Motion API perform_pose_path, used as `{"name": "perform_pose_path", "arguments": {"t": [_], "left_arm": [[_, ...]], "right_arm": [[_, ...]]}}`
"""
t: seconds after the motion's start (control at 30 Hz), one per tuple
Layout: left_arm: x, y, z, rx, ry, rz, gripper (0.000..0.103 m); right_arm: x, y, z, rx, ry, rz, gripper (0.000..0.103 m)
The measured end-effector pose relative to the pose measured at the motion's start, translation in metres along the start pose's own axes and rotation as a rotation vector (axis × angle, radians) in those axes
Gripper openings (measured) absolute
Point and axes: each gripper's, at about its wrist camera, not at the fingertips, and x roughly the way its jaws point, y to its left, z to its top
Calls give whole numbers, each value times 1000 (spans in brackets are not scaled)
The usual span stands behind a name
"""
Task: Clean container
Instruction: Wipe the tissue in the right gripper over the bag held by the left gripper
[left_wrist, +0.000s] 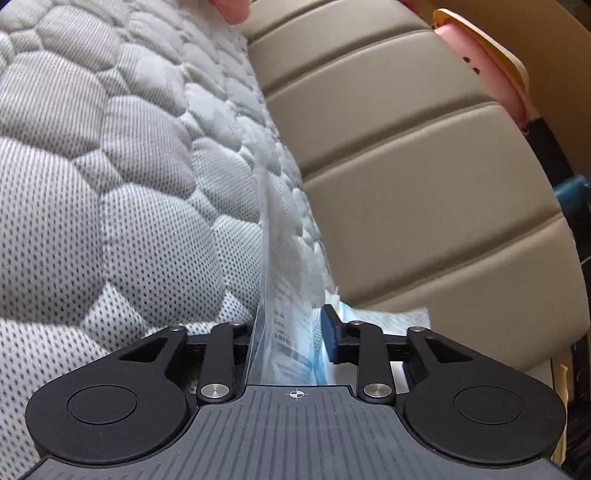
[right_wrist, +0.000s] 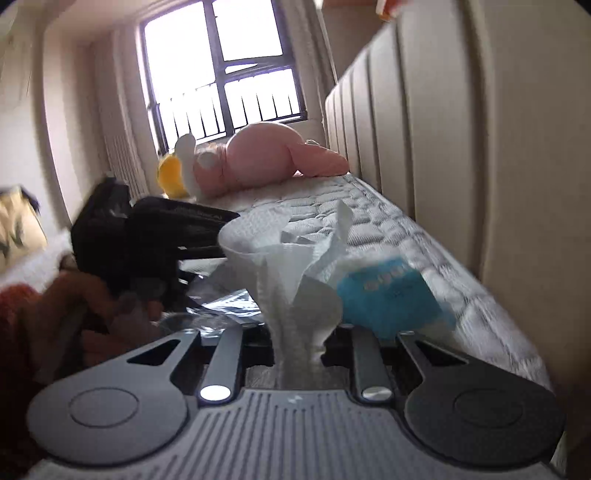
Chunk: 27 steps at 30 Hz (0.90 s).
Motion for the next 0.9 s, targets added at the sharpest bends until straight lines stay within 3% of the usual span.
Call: {"name": "perform_pose_path", "arguments": {"t": [0.07, 0.2, 0.3, 0.37, 0.5, 0.6, 0.73, 0.8, 0.9], "left_arm": [[-11, 2, 2, 4, -14, -5, 28], [-32, 12, 12, -1, -28, 11, 28], [-48, 30, 20, -72, -28, -11, 28], [-64, 35, 24, -105, -31, -18, 29], [-92, 30, 32, -87, -46, 8, 34], [-101, 22, 33, -63, -39, 25, 40], [-73, 20, 28, -33, -5, 40, 45], [-58, 15, 18, -23, 29, 16, 48], [-34, -2, 2, -16, 74, -44, 55]], "right_arm": [[24, 9, 6, -30, 37, -5, 21], [60, 21, 12, 76, 70, 136, 21], [71, 25, 11, 265, 96, 385, 21], [79, 35, 5, 334, 110, 492, 21], [83, 69, 11, 254, 80, 539, 21], [73, 65, 11, 233, 57, 495, 21], [35, 27, 5, 224, 0, 284, 21], [16, -1, 4, 252, -21, 209, 21], [-4, -37, -3, 346, -30, 161, 21]]}}
